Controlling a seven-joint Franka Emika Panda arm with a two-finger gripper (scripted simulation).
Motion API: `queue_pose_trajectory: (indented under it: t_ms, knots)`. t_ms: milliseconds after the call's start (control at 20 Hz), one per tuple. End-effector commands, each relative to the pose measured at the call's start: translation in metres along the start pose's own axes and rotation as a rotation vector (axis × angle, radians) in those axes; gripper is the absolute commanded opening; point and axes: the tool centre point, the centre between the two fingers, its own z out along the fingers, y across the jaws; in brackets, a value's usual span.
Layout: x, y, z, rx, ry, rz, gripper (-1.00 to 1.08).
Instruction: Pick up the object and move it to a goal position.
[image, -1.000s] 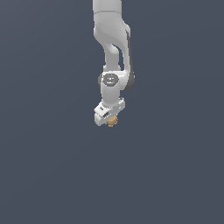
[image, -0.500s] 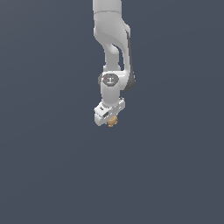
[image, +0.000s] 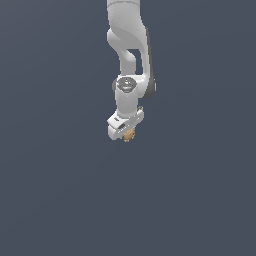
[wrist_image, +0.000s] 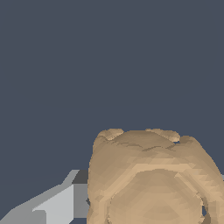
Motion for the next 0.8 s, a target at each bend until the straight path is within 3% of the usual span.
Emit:
queue_pose_trajectory:
  t_ms: [0,750]
  knots:
    - [0.000,-0.002,-0.013,-0.001,0.000,0.000,-1.00]
    - [-0.005,-0.024,-0.148,0.001,0.001,-0.002,-1.00]
